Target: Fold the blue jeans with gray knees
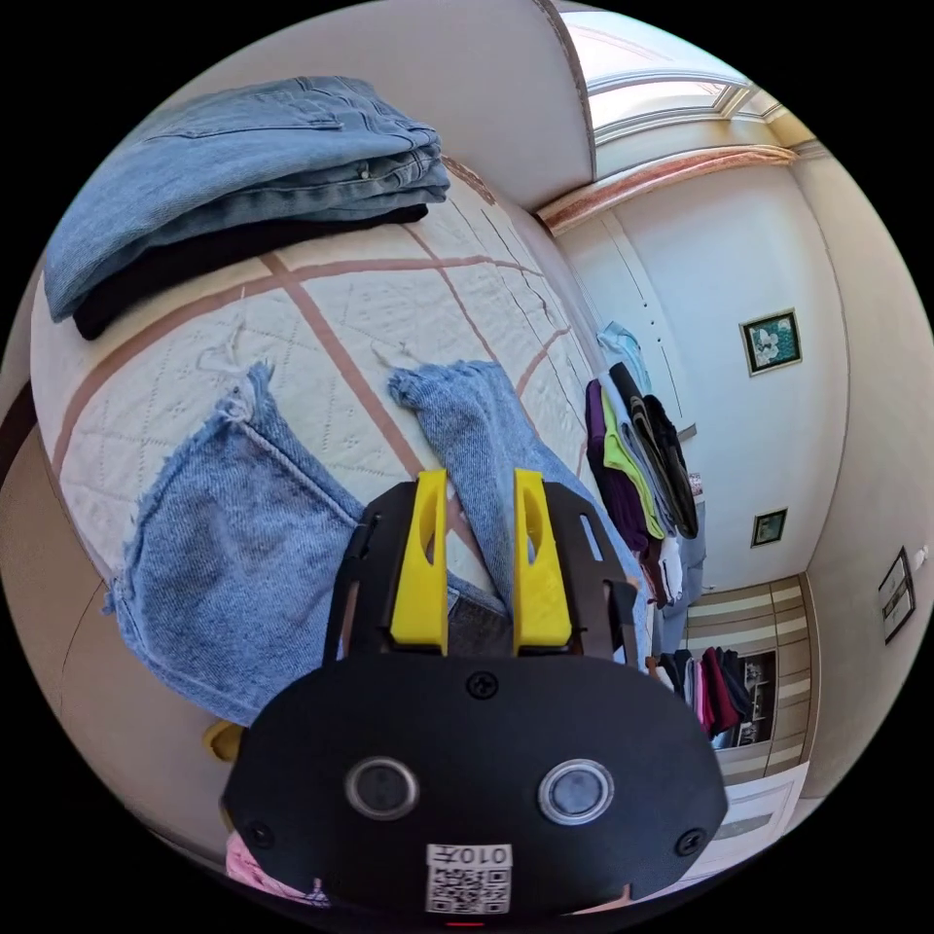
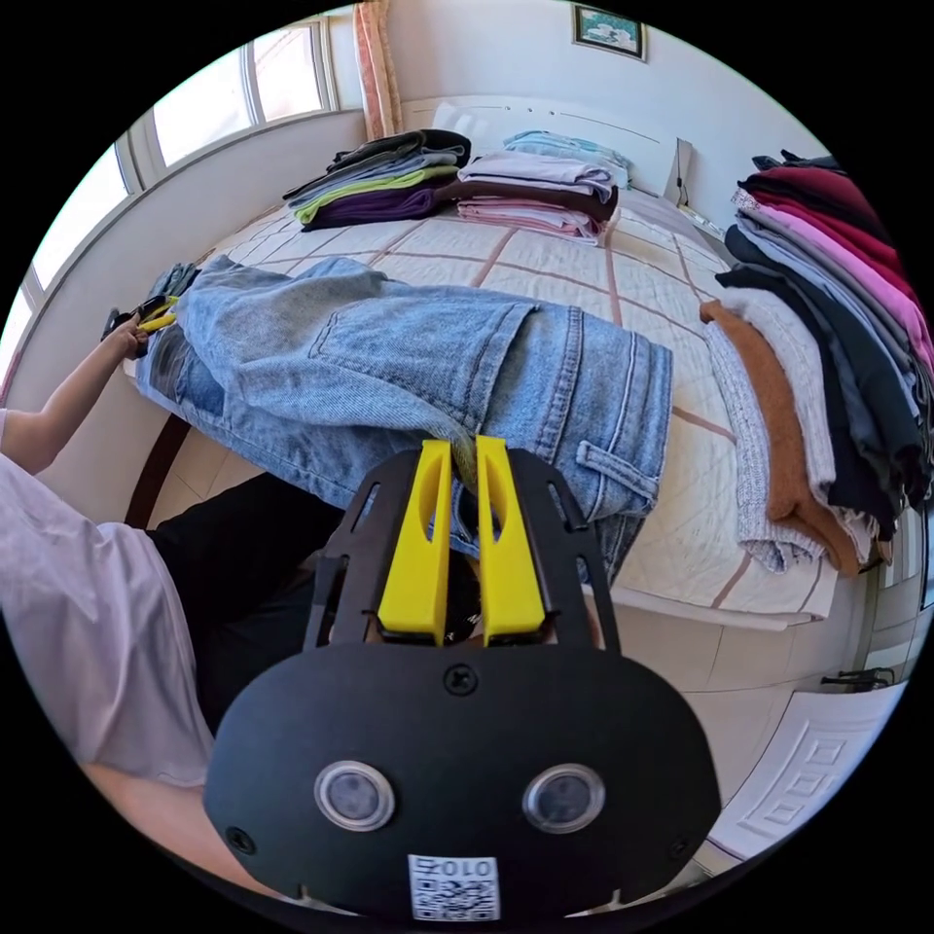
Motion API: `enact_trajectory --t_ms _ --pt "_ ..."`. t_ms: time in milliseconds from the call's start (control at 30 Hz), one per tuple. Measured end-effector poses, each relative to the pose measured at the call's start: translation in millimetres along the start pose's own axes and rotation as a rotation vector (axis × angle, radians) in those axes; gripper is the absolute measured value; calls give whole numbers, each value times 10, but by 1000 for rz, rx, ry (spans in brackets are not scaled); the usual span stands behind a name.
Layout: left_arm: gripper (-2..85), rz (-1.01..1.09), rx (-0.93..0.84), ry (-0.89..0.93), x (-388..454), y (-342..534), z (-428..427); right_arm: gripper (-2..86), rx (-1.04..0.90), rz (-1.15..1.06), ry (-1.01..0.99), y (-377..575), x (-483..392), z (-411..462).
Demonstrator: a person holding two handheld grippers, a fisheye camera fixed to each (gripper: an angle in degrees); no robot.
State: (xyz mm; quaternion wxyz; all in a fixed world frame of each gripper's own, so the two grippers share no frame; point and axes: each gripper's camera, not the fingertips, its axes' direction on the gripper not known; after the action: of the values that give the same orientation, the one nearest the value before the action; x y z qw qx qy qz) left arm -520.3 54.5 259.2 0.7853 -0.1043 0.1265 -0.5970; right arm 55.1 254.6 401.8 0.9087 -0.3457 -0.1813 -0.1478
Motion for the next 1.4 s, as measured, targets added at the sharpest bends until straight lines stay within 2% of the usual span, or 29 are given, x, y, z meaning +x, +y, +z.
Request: enact_trajectory --t_ms 67,167,267,400,467,567,633,733,800,867,967,1033,1100,1267,1300,1400 --pt "58 64 -10 51 102 -43 -59 59 7 3 12 57 -17 -27" --pt "36 117 -44 -2 248 -116 -141 57 13 8 20 103 -20 -74" --pt "23 173 -5 140 368 -210 -517 56 12 22 9 75 22 -171" --pt "15 377 136 326 616 -120 -1705 55 114 46 -21 64 57 -450" --pt "12 434 193 286 535 94 -2258 54 193 70 -52 135 106 -593" --pt "10 357 172 228 -133 472 -2645 54 148 91 -63 237 168 -452" --pt "9 181 81 226 -971 730 -2512 55 80 107 -88 277 196 -275" --pt "9 10 46 271 -1744 1039 -2235 56 6 103 -64 301 156 -96" --pt "8 -30 99 324 -1878 1143 -2232 56 -13 102 -38 291 149 -78" --pt "8 11 142 296 -1759 1151 -2364 56 -25 112 -41 275 197 -125" --pt "10 199 233 228 -1298 1135 -2803 55 -10 109 -12 292 212 -204" --pt "11 306 268 106 -1045 1184 -3084 55 9 119 -6 331 233 -222" --pt "13 266 219 59 -1164 1181 -3052 54 12 141 -21 370 286 -192" --pt "25 -14 86 187 -1958 1148 -2600 57 44 215 -67 470 450 -206" --pt "27 -45 96 207 -2054 1152 -2599 57 55 225 -82 493 478 -228" --pt "28 -20 164 95 -2015 1225 -2816 56 137 237 -156 689 609 -431"
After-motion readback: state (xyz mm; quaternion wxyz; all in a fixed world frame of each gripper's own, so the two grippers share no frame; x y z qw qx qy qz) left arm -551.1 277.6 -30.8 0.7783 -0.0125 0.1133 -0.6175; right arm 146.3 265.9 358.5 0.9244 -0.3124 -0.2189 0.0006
